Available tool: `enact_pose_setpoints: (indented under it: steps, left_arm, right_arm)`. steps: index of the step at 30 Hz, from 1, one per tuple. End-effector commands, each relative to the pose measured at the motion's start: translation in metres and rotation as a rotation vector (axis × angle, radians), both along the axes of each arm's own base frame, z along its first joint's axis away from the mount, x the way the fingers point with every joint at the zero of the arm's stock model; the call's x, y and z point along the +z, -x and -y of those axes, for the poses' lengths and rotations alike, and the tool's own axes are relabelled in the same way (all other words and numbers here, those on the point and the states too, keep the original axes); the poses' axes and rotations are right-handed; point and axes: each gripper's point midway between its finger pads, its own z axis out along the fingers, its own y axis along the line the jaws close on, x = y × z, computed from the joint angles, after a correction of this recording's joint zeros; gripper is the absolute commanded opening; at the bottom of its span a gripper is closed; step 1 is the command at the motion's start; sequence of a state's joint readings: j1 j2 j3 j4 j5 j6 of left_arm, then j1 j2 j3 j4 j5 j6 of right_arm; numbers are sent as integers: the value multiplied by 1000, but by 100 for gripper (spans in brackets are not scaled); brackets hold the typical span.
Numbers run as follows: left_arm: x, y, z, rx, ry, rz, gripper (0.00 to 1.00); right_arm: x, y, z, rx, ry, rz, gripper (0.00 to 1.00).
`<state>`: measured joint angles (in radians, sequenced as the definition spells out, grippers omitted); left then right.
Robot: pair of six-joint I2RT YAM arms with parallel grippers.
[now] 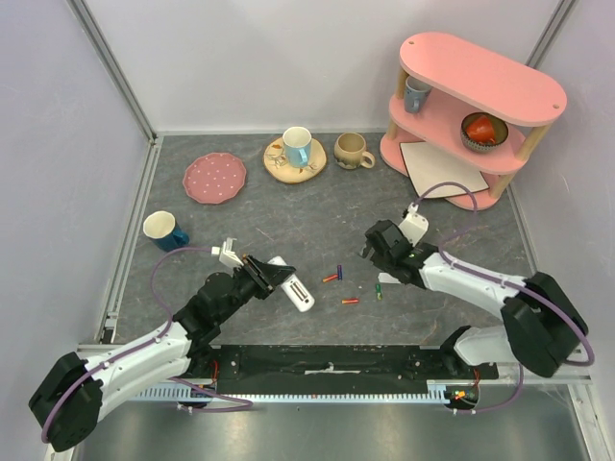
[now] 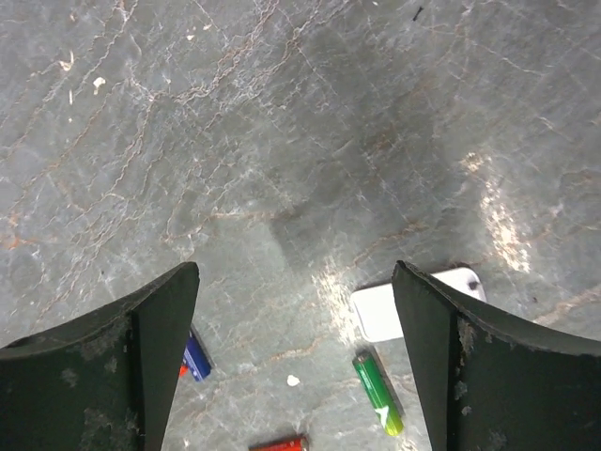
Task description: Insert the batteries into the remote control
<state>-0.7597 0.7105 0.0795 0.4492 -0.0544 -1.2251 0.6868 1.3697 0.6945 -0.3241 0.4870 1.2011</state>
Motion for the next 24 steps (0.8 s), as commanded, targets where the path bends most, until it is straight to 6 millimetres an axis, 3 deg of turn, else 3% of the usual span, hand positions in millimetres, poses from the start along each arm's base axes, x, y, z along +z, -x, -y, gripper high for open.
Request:
enact_pose_setpoints:
  steps: [1, 7, 10, 17, 24]
  left_arm:
    - [17, -9, -1, 30, -1, 62, 2]
    - [10, -10, 1, 25, -31, 41, 2]
    - [6, -11, 3, 19, -40, 26, 2]
    - [2, -12, 4, 17, -53, 15, 2]
    - [4, -13, 3, 25, -67, 23, 2]
  right_arm:
    - [10, 12, 15, -1, -5, 41, 91]
    - [-6, 42, 41, -41, 24, -8, 91]
    - [-13, 46, 48, -65, 33, -8, 91]
    - [-18, 41, 64, -100, 119, -8, 85]
    - [-26, 39, 71, -102, 146, -39, 71]
